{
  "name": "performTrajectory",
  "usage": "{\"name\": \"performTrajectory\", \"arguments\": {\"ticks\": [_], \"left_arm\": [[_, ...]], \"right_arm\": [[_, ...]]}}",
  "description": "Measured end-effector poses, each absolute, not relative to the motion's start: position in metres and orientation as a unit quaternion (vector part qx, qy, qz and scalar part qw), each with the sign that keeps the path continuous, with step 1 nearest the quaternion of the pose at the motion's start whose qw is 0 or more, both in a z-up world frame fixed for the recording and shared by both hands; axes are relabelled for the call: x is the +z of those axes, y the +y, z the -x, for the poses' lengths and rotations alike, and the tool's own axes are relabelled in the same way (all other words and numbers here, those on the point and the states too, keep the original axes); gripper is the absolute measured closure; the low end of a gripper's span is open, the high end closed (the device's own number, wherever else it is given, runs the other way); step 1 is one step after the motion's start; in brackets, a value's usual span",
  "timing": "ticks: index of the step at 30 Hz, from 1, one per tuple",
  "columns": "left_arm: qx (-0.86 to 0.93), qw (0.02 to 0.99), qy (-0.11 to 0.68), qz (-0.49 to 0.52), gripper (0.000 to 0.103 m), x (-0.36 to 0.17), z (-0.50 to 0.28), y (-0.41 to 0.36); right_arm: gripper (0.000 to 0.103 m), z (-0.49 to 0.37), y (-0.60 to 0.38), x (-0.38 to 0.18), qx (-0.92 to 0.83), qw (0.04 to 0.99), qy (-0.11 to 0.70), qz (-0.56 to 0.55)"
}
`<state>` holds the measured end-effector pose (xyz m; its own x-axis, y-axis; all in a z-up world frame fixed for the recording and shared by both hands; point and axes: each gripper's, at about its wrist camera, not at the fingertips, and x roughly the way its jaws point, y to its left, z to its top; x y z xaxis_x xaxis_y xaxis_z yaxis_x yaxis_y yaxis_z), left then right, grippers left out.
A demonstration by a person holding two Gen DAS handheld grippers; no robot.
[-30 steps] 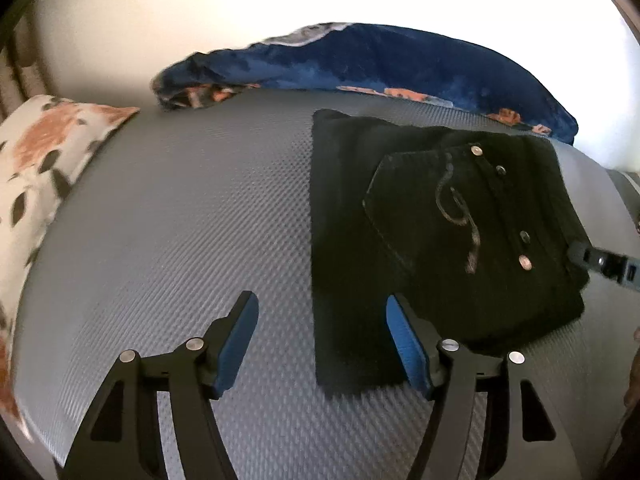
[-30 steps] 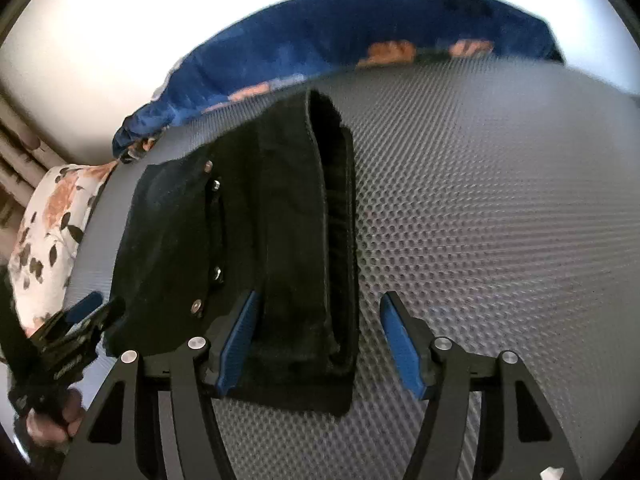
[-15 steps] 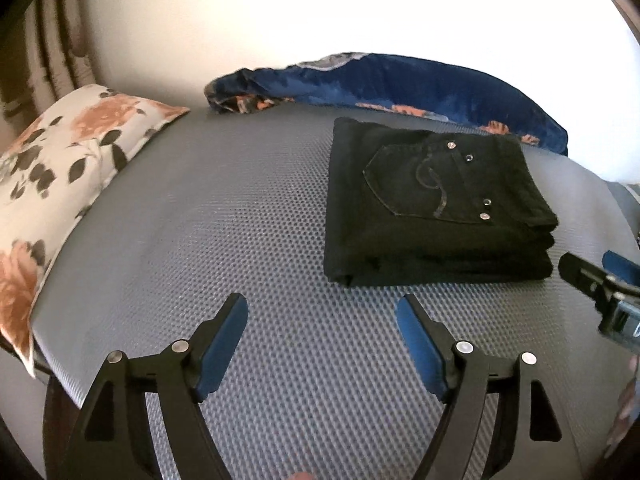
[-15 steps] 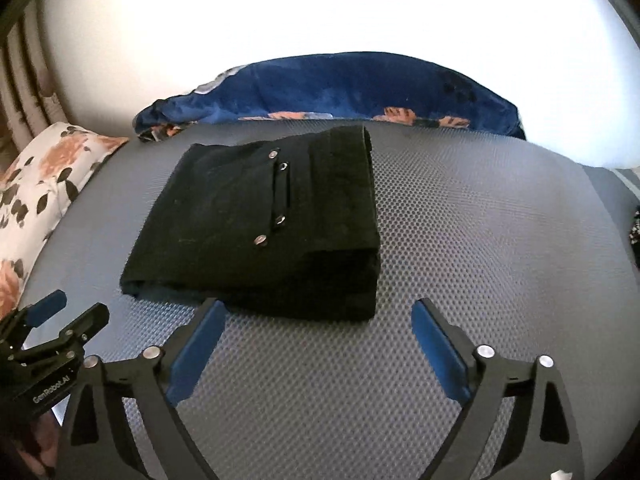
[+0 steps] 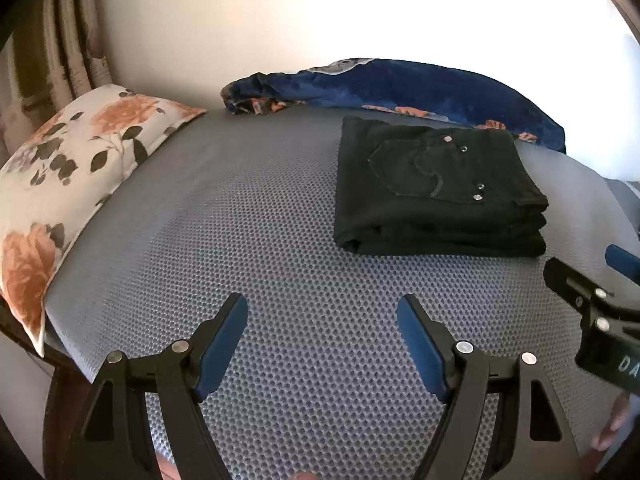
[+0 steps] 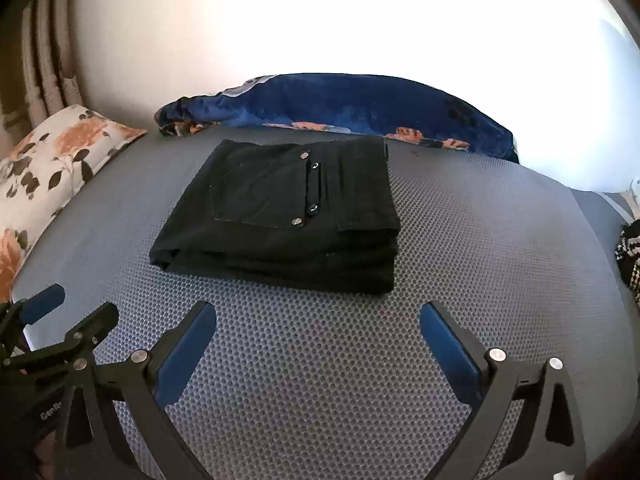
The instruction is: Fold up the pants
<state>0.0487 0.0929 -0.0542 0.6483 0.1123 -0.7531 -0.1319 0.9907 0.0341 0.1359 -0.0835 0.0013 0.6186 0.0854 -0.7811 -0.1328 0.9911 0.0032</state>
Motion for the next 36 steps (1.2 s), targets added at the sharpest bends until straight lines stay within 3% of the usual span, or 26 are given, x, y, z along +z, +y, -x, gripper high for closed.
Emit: {"name": "performTrajectory", "arguments": {"ticks": [36], "left_arm": [[0.066, 0.901, 0.428, 0.000, 0.025, -0.066, -0.048, 0.085]], "right_arm": [[0.002, -0.135, -0.083, -0.024, 0.058, 0.879, 0.473, 0.021]]}}
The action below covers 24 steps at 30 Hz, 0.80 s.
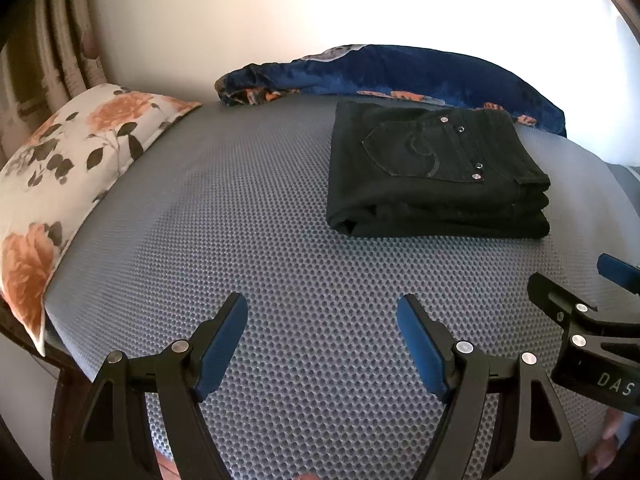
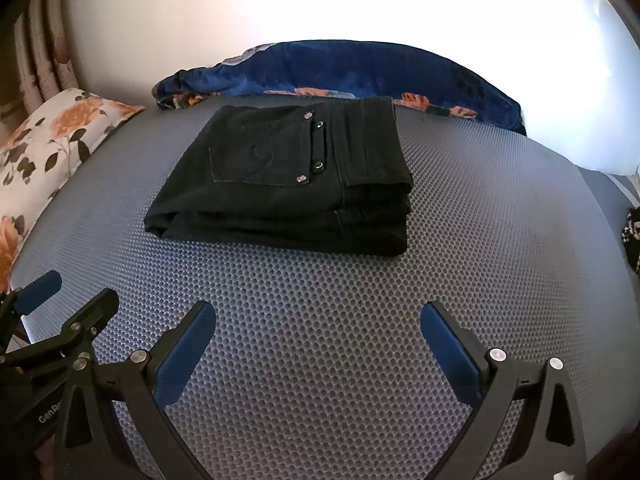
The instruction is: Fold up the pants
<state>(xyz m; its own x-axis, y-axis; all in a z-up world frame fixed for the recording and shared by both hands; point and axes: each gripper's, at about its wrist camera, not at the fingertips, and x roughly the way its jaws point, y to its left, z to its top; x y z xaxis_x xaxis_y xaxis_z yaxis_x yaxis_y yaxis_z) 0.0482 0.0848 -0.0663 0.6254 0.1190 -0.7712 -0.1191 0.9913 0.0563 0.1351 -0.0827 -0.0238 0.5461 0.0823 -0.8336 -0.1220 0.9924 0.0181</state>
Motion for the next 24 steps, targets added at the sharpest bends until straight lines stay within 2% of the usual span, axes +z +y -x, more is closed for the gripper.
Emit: {"name": "performTrajectory", "arguments": {"ticks": [24], "left_arm": [[0.064, 0.898, 0.434, -0.002, 0.025, -0.0735, -0.0493, 0.0821]], "right_arm": [[0.002, -0.1356, -0.0823, -0.0331, 0.055, 0.874, 0.483, 0.020]]}}
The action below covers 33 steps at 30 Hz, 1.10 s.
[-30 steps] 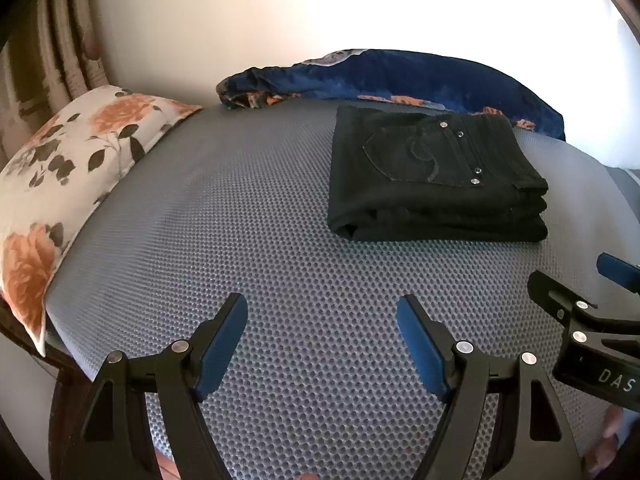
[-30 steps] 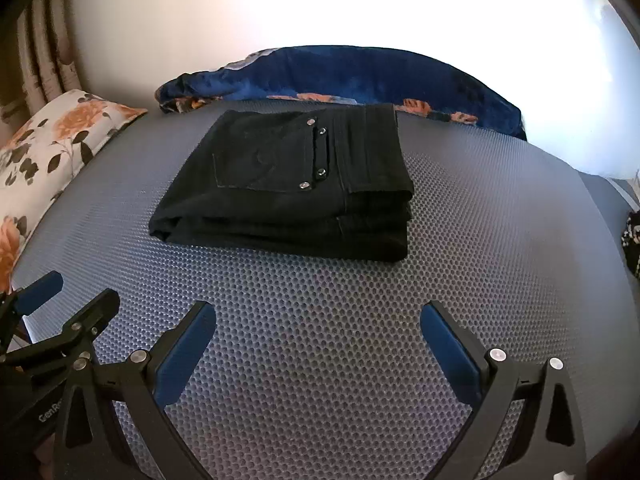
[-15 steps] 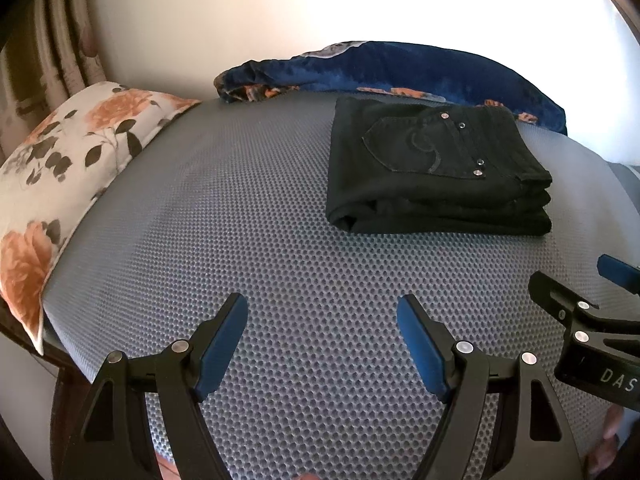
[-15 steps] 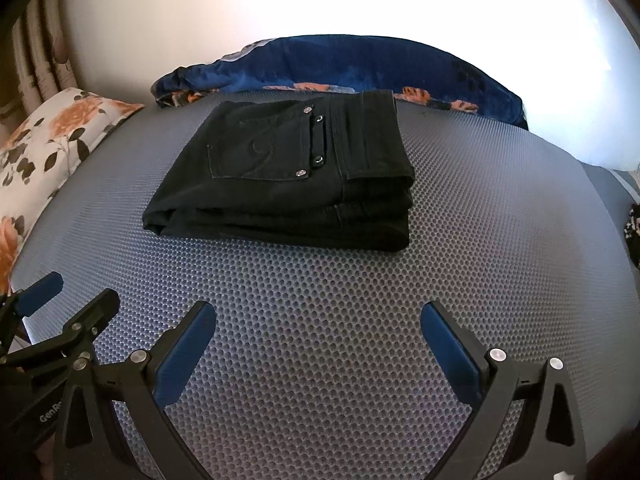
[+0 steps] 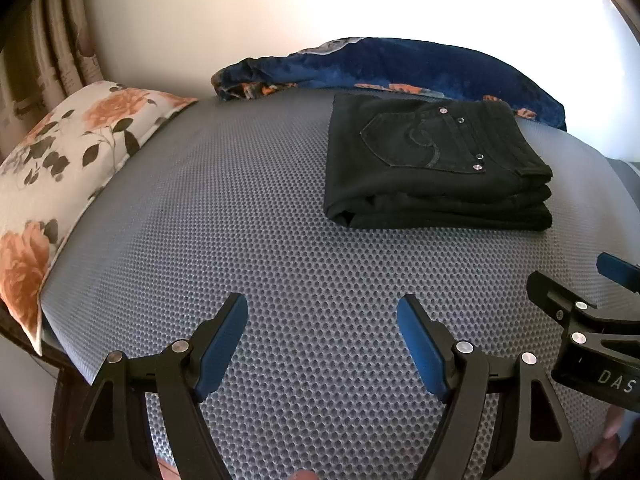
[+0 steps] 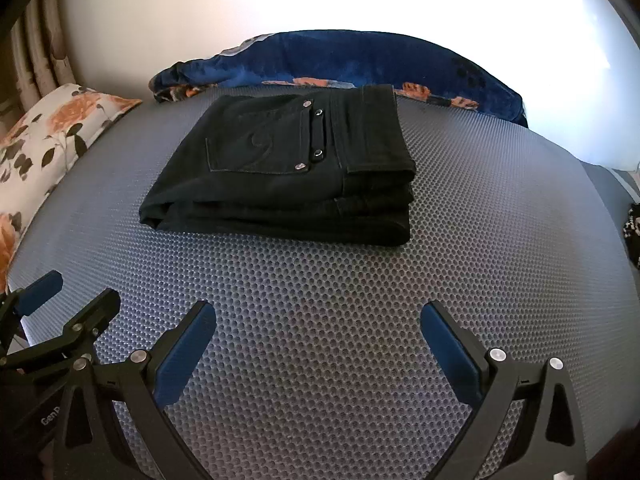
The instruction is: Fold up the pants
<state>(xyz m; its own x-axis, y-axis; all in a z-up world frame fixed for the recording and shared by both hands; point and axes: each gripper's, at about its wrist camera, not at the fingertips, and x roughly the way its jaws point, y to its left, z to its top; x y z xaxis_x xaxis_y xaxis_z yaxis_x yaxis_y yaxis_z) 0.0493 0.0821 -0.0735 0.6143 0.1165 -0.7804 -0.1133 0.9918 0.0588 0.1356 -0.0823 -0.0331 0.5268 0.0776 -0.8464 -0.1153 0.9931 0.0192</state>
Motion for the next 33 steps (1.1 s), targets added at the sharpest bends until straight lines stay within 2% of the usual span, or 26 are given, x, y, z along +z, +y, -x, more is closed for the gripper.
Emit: {"name": "performTrajectory", "arguments": {"ticks": [33], "left_arm": [[0.060, 0.903, 0.425, -0.024, 0.025, -0.0720, -0.0501, 0.0773]], "right_arm": [[0.002, -0.1400, -0.0872, -0.0386, 0.048, 0.868, 0.494, 0.007]]}}
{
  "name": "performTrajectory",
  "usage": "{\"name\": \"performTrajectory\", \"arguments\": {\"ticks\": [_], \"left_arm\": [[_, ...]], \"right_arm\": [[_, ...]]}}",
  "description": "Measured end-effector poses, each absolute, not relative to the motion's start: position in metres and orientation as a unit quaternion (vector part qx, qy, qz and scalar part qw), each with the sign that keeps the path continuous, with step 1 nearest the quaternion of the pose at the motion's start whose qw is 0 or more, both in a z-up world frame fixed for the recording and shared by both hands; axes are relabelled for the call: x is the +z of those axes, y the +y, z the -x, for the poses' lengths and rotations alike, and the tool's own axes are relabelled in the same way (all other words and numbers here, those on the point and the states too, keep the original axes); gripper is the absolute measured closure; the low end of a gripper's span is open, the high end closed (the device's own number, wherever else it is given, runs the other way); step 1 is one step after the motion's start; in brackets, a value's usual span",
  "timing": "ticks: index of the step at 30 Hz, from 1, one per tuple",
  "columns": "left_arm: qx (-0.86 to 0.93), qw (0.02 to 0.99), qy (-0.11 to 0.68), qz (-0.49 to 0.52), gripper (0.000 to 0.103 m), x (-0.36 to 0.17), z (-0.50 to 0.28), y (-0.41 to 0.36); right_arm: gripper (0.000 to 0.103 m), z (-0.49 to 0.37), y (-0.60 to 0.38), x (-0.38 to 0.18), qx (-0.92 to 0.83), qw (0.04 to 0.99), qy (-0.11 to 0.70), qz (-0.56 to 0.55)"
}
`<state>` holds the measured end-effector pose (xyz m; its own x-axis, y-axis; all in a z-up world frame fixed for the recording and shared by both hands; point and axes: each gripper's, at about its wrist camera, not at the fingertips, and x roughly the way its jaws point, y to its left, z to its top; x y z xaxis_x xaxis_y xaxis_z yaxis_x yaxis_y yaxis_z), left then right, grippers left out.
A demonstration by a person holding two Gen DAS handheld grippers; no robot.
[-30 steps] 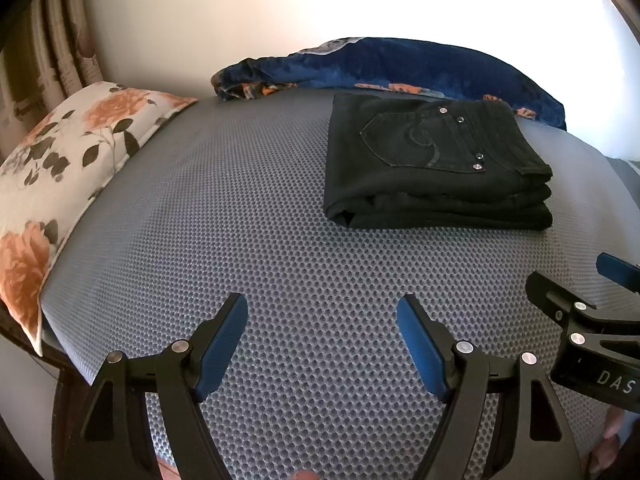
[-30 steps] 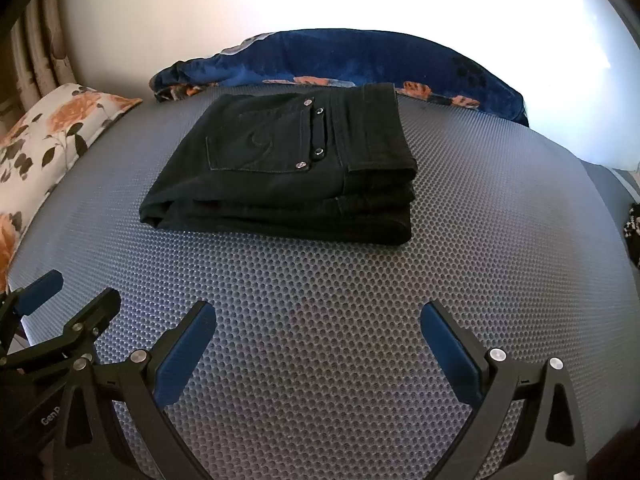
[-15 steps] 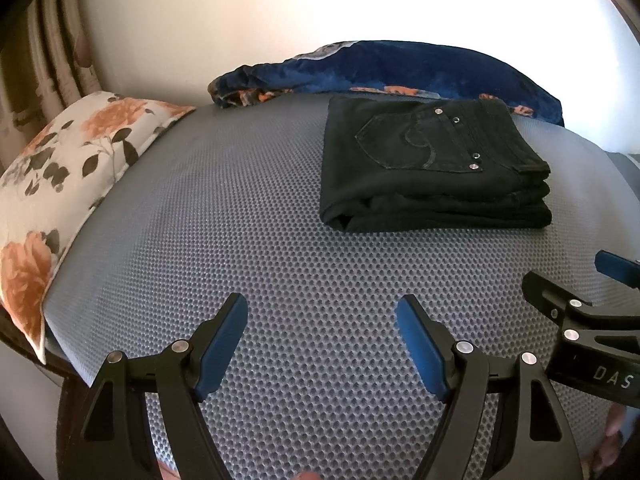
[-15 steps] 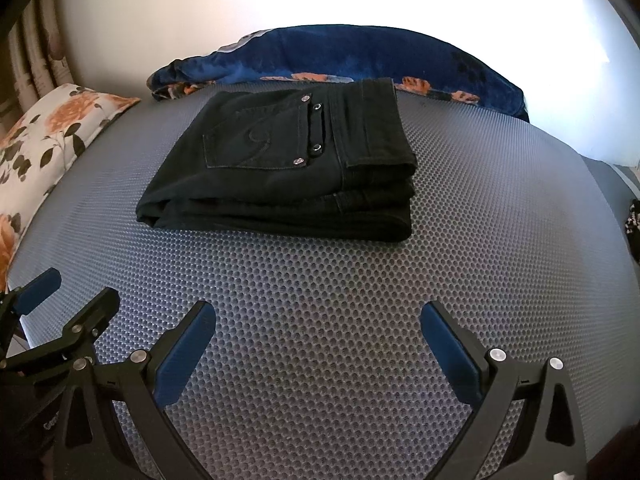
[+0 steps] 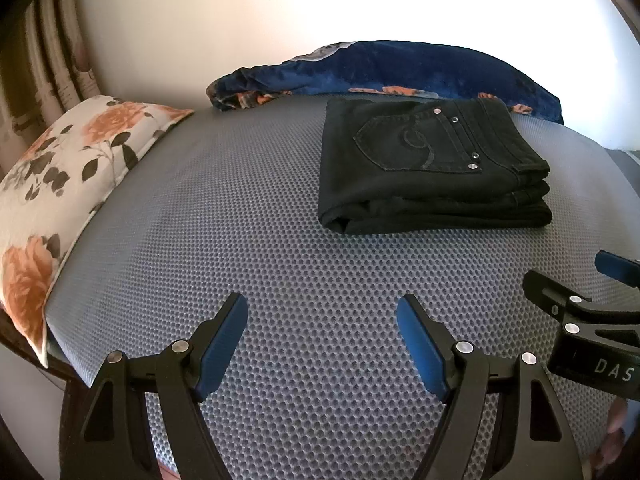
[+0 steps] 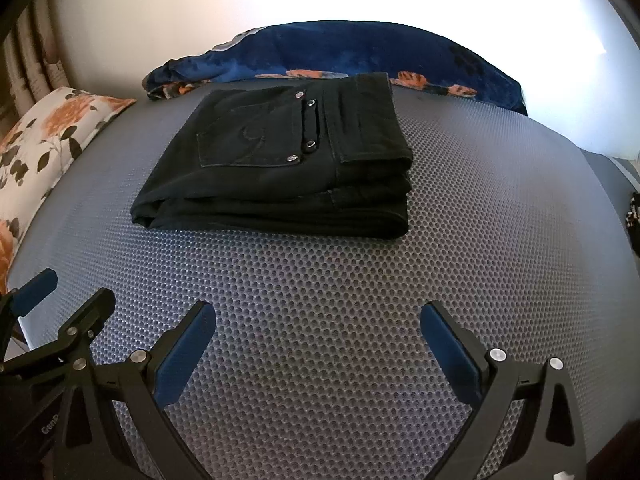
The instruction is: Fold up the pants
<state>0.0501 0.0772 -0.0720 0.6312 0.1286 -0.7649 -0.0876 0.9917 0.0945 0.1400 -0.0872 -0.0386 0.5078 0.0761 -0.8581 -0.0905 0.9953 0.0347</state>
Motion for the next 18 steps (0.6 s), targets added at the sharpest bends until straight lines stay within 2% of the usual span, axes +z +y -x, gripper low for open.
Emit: {"name": "performTrajectory", "arguments": {"ticks": [18], "left_arm": [[0.057, 0.903, 0.426, -0.016, 0.025, -0.066, -0.056, 0.087]], "right_arm": [[0.002, -0.144, -0.087, -0.036, 0.046, 0.870, 0.491, 0.004]]}}
